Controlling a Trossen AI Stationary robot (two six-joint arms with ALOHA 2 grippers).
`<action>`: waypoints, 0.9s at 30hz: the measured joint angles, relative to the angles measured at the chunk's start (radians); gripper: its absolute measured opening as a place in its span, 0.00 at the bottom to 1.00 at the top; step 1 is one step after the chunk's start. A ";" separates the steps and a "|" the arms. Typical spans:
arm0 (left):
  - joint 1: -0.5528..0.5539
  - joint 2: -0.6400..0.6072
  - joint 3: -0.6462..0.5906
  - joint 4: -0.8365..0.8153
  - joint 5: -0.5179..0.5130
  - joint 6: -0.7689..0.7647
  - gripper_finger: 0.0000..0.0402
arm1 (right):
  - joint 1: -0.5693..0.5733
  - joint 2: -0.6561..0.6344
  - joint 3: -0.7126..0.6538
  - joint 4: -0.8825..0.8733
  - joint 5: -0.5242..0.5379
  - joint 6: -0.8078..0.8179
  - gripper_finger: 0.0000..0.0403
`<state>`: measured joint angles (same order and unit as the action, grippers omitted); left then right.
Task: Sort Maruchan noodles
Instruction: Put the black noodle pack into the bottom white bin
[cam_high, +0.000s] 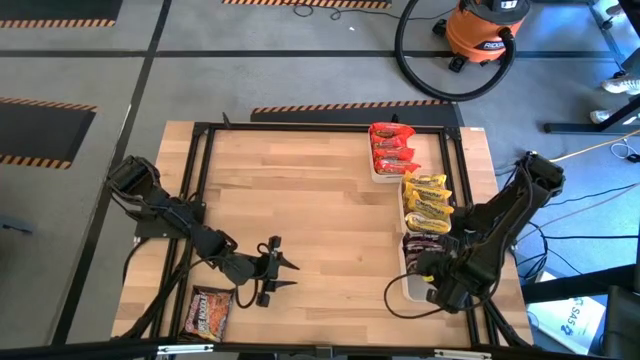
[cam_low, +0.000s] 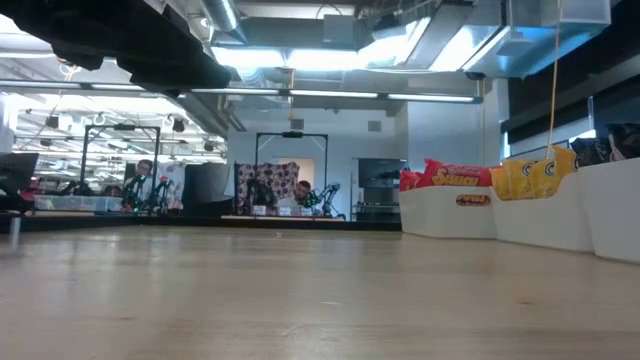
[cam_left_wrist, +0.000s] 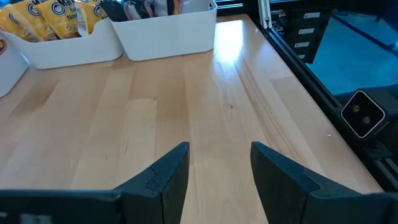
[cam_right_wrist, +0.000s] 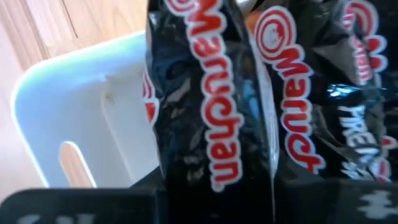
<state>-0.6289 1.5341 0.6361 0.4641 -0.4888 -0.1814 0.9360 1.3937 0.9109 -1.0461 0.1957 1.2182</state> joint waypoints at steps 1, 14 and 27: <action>0.000 0.000 0.000 0.000 0.000 0.000 0.41 | 0.000 0.000 -0.008 0.009 0.001 0.000 0.25; 0.000 0.000 0.000 0.000 0.000 0.000 0.41 | 0.000 0.000 -0.059 0.080 0.055 0.002 0.25; 0.000 0.001 0.000 0.000 0.001 0.000 0.41 | 0.000 0.000 -0.102 0.057 0.047 0.038 0.26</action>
<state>-0.6289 1.5349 0.6361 0.4637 -0.4881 -0.1814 0.9356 1.3941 0.8085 -0.9894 0.2432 1.2567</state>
